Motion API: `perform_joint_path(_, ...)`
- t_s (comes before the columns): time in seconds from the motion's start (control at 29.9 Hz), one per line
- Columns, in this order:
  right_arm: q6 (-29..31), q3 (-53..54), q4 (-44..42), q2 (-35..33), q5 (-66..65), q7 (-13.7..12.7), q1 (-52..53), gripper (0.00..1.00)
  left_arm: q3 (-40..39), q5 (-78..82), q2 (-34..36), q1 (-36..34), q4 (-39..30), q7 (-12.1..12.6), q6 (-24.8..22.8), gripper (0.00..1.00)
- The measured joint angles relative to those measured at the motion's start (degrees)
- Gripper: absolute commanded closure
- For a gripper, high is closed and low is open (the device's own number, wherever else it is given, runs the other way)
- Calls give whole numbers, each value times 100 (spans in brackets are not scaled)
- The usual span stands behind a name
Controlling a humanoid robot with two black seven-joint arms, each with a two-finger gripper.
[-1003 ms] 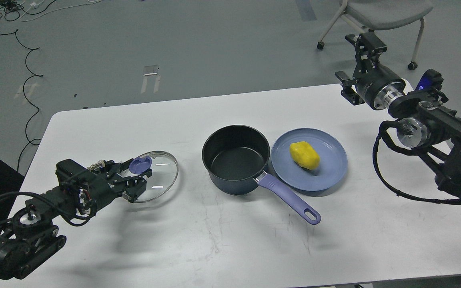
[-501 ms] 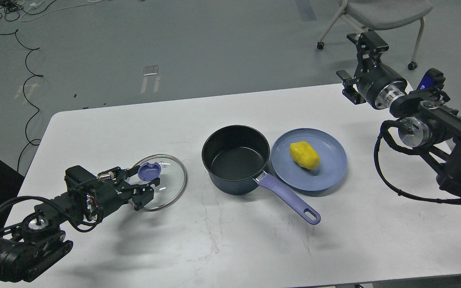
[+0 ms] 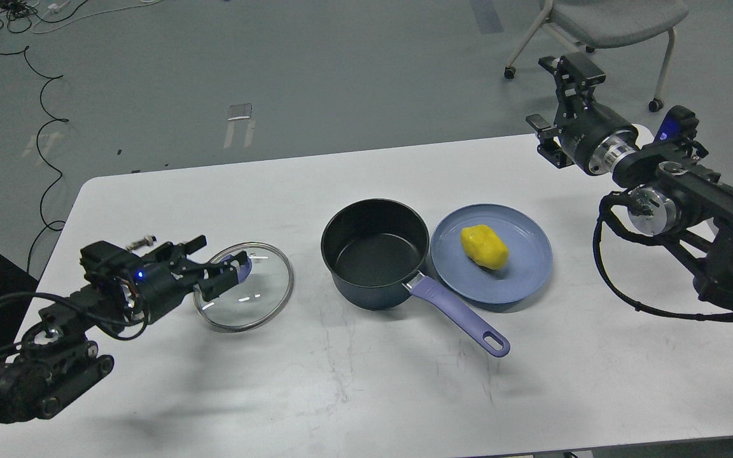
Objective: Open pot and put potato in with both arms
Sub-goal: 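Release the lid and raise the left gripper away, then reach the right gripper down and grasp the yellow potato on the plate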
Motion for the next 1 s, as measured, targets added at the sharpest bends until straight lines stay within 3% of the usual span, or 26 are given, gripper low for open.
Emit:
perform_joint_path(0.2,11,-1588,11,-139,-1690,3,593,0,-54,-1427,432,-738,-94,-12,-419,2)
perform_joint_path(0.53,9,-3414,-315,-97,-3745,47,870,0,-88,-5036,555,-1763,-44,-13,-2157,2)
perform_joint_path(0.74,3,-3787,-413,143,-4050,76,942,0,-97,-5820,573,-1866,-20,246,-2298,2)
perform_joint_path(1.0,3,-4104,-397,338,-4269,111,1159,0,-90,-5875,597,-1869,-16,249,-2277,2)
